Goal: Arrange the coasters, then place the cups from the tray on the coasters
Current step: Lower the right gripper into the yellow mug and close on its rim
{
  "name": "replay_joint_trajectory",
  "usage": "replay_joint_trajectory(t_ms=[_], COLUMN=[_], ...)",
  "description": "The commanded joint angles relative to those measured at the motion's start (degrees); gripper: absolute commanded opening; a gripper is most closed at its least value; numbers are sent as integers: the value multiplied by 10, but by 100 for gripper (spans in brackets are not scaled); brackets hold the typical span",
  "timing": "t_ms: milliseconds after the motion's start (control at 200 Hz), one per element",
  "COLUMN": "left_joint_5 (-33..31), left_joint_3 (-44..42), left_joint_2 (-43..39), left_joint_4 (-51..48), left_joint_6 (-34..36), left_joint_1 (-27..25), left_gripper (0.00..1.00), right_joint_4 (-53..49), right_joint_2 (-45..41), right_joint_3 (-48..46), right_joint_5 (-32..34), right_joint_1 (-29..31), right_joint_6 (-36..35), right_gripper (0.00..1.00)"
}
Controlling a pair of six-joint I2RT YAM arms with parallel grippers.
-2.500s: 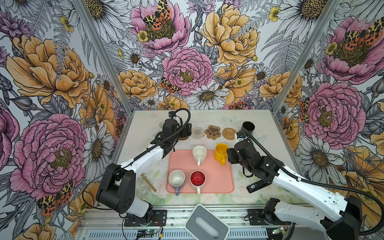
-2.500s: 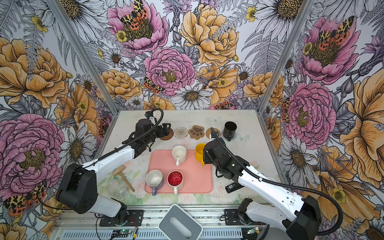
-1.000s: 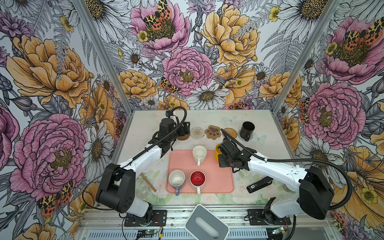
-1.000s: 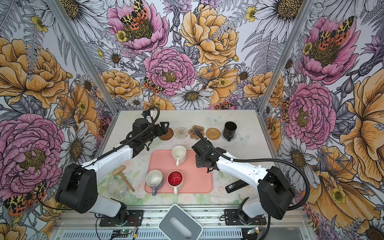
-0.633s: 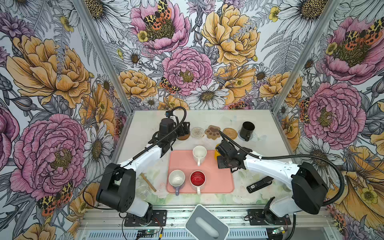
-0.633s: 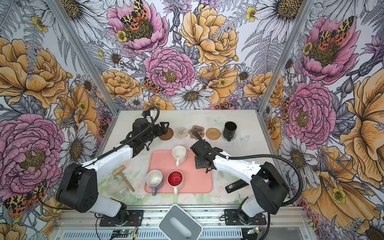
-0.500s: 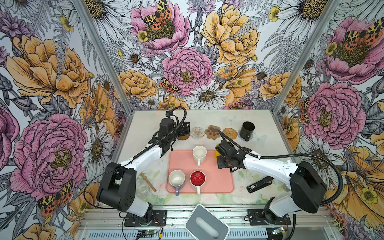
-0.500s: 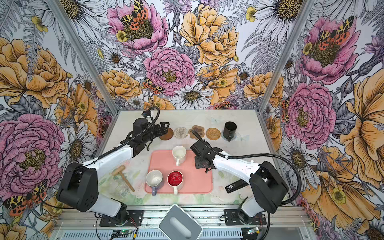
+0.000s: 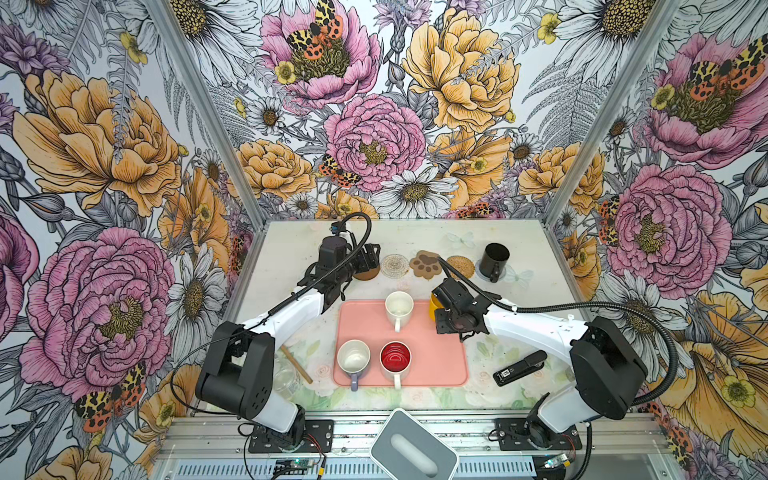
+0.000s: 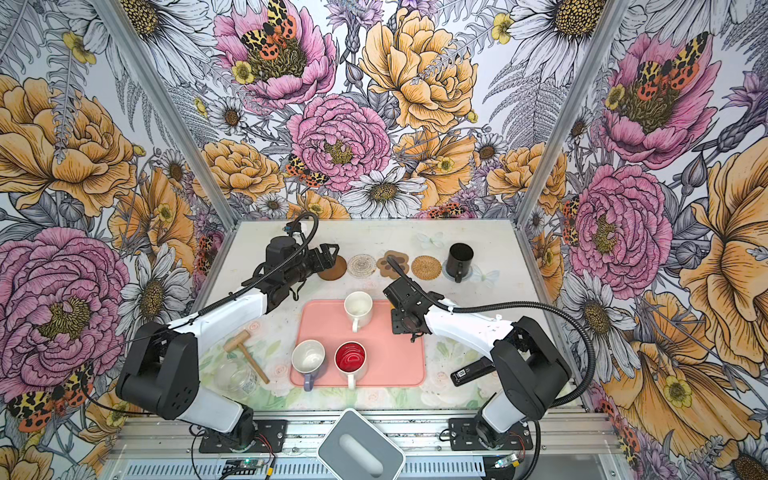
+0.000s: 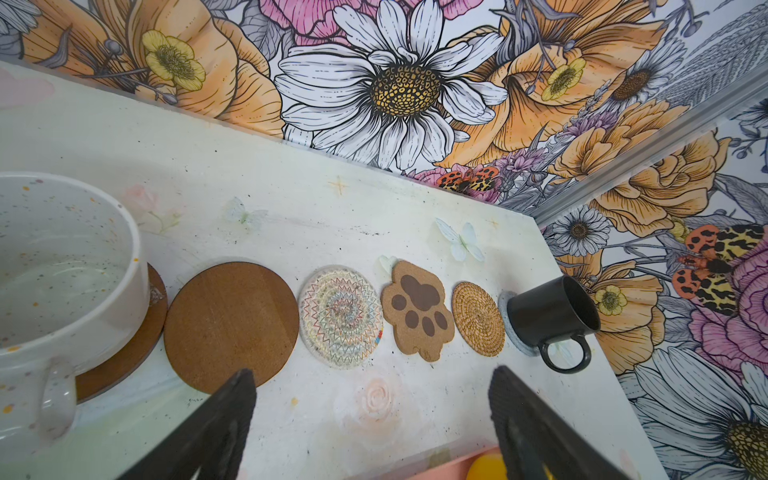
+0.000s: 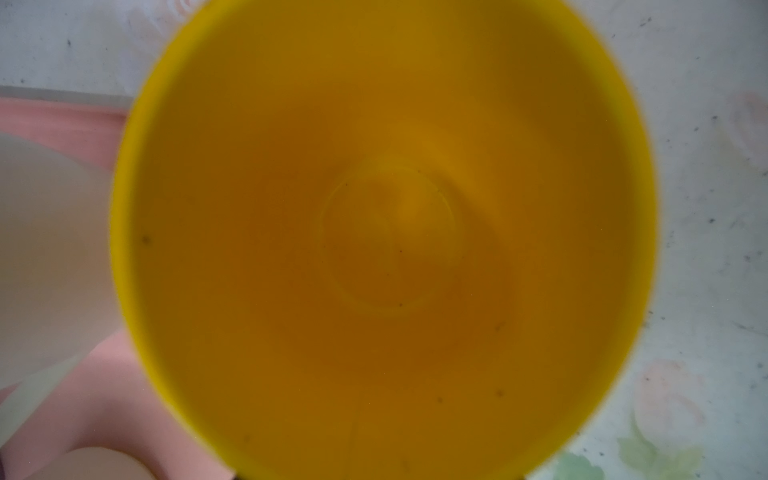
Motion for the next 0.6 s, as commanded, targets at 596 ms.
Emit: replay_joint_trajectory(t_ms=[596], left_joint_5=[25], left_joint_3=[1], left_joint_2=[13], left_joint_4=[18], left_joint_6=[-11], left_joint_1=[11], left_gripper=[90], right_joint_4=[22], right_joint_2=[23], right_joint_3=[28], right_joint_5=[-11], right_joint_1=[-16], right_joint_6=[-5], right_gripper=[44])
